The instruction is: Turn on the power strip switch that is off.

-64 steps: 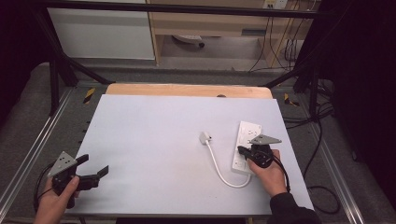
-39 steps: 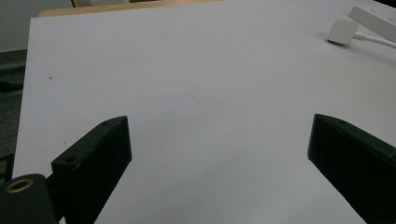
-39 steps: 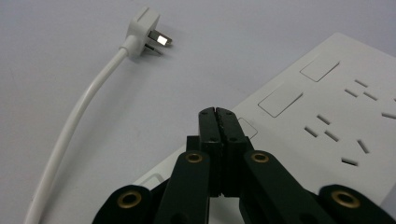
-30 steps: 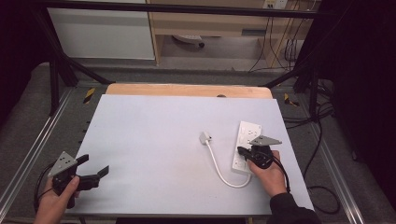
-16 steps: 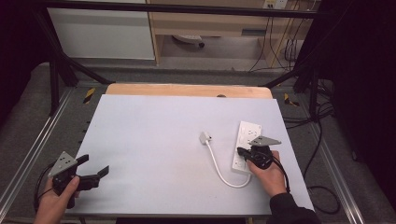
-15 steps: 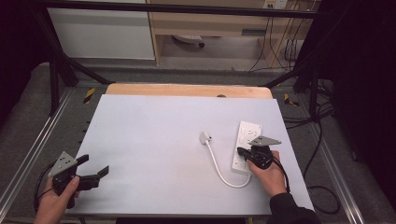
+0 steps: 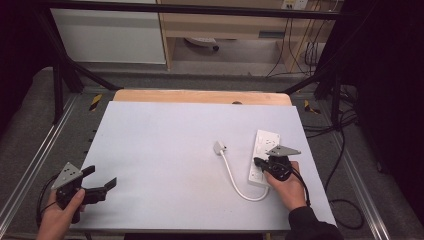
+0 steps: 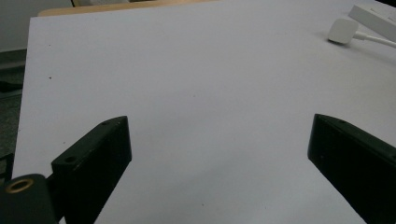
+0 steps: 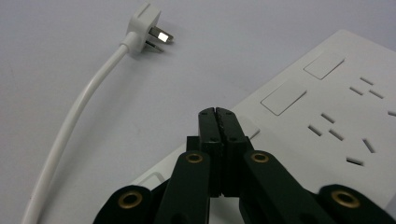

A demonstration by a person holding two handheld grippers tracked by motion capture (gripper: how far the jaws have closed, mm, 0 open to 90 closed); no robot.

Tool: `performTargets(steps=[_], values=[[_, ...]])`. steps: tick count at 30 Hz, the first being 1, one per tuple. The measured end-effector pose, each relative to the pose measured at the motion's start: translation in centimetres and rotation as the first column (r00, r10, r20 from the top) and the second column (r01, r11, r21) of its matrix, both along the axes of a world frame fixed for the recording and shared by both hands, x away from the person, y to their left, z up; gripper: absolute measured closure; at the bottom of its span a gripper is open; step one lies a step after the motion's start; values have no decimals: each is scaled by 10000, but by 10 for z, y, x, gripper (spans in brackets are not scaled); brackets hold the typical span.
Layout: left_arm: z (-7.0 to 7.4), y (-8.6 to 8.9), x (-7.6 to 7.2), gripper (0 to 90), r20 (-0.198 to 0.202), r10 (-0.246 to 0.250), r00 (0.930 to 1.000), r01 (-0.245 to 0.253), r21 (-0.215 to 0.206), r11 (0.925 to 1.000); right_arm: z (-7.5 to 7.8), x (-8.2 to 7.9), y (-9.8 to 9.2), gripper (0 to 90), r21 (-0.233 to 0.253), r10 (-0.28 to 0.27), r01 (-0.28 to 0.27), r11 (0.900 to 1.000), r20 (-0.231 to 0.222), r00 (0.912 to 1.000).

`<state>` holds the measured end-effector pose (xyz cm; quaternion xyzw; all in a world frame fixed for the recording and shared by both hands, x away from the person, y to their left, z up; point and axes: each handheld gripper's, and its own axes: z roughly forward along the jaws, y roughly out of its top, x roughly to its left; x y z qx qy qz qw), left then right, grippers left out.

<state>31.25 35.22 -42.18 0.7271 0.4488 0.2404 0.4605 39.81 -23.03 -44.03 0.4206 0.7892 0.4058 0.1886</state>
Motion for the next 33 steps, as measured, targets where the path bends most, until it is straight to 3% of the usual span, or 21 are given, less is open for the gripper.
performTargets(steps=[33], values=[[0,0,0,63,0,-18,10000,18,4,10000,2,3,2,900,181,-37,32,9998,244,9997]])
